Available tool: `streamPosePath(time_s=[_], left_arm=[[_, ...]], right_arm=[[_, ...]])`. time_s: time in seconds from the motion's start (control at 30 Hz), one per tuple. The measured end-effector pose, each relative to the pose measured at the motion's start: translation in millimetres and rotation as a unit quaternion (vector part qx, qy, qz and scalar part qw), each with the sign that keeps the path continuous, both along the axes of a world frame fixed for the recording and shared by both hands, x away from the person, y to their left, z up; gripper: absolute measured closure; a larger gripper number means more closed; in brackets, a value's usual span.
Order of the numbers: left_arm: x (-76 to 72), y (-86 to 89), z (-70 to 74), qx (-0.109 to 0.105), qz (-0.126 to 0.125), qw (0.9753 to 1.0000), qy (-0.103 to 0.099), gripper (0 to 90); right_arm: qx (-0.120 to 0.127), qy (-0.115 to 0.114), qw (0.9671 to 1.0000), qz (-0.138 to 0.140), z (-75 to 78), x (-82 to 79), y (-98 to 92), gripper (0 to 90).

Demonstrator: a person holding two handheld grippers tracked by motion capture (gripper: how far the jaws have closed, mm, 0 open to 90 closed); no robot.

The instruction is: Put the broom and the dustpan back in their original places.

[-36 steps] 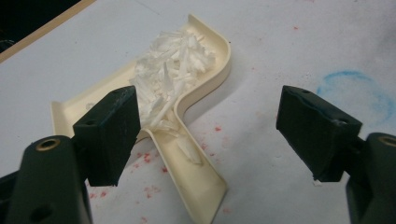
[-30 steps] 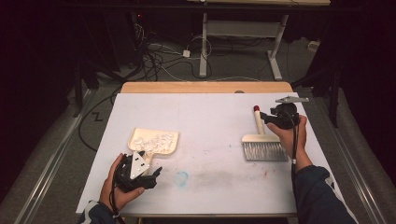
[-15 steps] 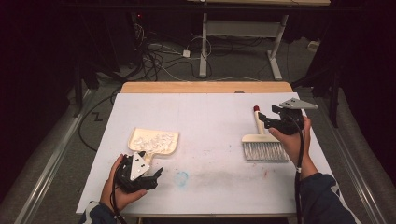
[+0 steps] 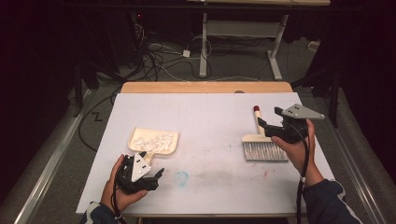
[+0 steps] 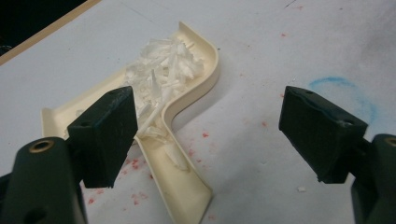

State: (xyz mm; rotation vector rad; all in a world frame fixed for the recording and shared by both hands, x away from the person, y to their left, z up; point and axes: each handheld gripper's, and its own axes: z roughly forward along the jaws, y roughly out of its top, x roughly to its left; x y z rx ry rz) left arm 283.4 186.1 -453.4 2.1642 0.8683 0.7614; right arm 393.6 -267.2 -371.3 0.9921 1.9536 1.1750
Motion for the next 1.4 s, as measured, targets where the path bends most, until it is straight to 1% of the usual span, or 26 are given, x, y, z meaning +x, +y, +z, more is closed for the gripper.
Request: streamPosePath(time_s=[0.13,0.2,0.27,0.37,0.5,0.57,0.63,0.73,0.87,0.9,0.93,1.07,1.17,1.23,1.3,1.4], left_arm=[[0.2,-1.0,-0.5,0.003,0.000,1.0000,0.001,18.4],[0.5,-1.7,-0.5,0.003,-0.002,1.0000,0.001,18.4],[0.4,-2.5,-0.5,0.005,-0.002,1.0000,0.000,18.4],[0.7,-3.1,-1.0,0.006,-0.001,1.0000,0.000,18.4],[0.7,-3.9,-1.4,0.006,-0.004,1.0000,0.002,18.4],[0.1,-4.2,-1.3,0.007,-0.005,1.0000,0.000,18.4],[0.0,-4.2,-1.1,0.006,-0.007,1.0000,0.000,18.4],[0.3,-4.9,-1.4,0.006,-0.008,0.9999,0.001,18.4],[1.0,-6.5,-1.9,0.007,-0.011,0.9999,0.003,18.4],[1.1,-6.8,-2.1,0.007,-0.013,0.9999,0.003,18.4],[0.5,-7.5,-2.4,0.005,-0.012,0.9999,0.009,18.4],[1.6,-9.7,-2.0,0.005,-0.016,0.9998,0.007,18.4],[2.9,-11.2,-1.5,0.004,-0.018,0.9998,0.005,18.4],[3.7,-11.9,-1.7,0.006,-0.019,0.9998,0.004,18.4],[4.2,-12.4,-2.2,0.007,-0.019,0.9998,0.005,18.4],[4.6,-11.5,-2.7,0.005,-0.019,0.9998,0.005,18.4]], right_arm=[[0.000,-0.015,0.9999,0.008,1.9,-11.3,-0.2,23.5],[-0.001,-0.026,0.9996,0.009,3.5,-17.2,-1.5,24.0],[0.005,-0.032,0.9994,0.014,5.2,-22.8,-3.9,24.1],[0.006,-0.037,0.9990,0.023,6.3,-31.1,-6.2,24.0],[-0.002,-0.040,0.9987,0.032,5.9,-41.4,-9.9,23.5],[0.004,-0.039,0.9985,0.037,4.9,-46.1,-12.6,23.4],[-0.002,-0.040,0.9984,0.040,3.1,-50.6,-14.2,23.3],[-0.017,-0.043,0.9981,0.041,0.1,-58.1,-14.7,23.2],[-0.021,-0.050,0.9973,0.050,-4.4,-67.0,-16.8,22.0],[-0.022,-0.048,0.9973,0.052,-6.1,-68.9,-17.3,21.7],[-0.025,-0.048,0.9972,0.052,-7.1,-70.0,-17.5,21.7],[-0.030,-0.049,0.9966,0.060,-13.9,-75.7,-19.8,21.7],[-0.027,-0.057,0.9963,0.058,-19.4,-80.9,-22.8,22.4],[-0.025,-0.055,0.9962,0.063,-22.9,-83.6,-25.5,22.4],[-0.030,-0.057,0.9963,0.058,-26.6,-86.5,-27.7,22.5],[-0.030,-0.057,0.9964,0.055,-32.3,-89.2,-32.3,22.6]])
